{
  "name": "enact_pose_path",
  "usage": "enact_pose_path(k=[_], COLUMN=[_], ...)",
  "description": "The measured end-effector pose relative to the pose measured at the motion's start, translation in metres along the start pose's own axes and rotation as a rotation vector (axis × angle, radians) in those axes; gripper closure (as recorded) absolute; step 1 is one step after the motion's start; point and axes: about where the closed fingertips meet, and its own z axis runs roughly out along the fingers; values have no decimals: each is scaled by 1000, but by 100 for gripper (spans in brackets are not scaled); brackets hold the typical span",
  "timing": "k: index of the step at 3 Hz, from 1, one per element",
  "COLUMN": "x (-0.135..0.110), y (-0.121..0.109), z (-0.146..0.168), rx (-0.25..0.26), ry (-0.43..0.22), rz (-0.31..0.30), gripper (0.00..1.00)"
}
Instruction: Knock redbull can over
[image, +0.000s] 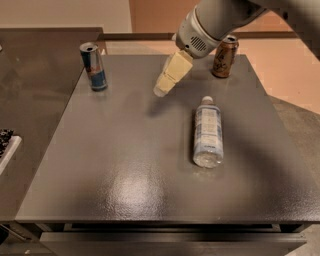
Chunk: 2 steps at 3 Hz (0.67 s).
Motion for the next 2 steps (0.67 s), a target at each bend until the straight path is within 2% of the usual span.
enact_pose_path(k=[2], x=[-38], y=[-23], z=[49], rx=[0], ry=[-88], rz=[14], gripper=[0])
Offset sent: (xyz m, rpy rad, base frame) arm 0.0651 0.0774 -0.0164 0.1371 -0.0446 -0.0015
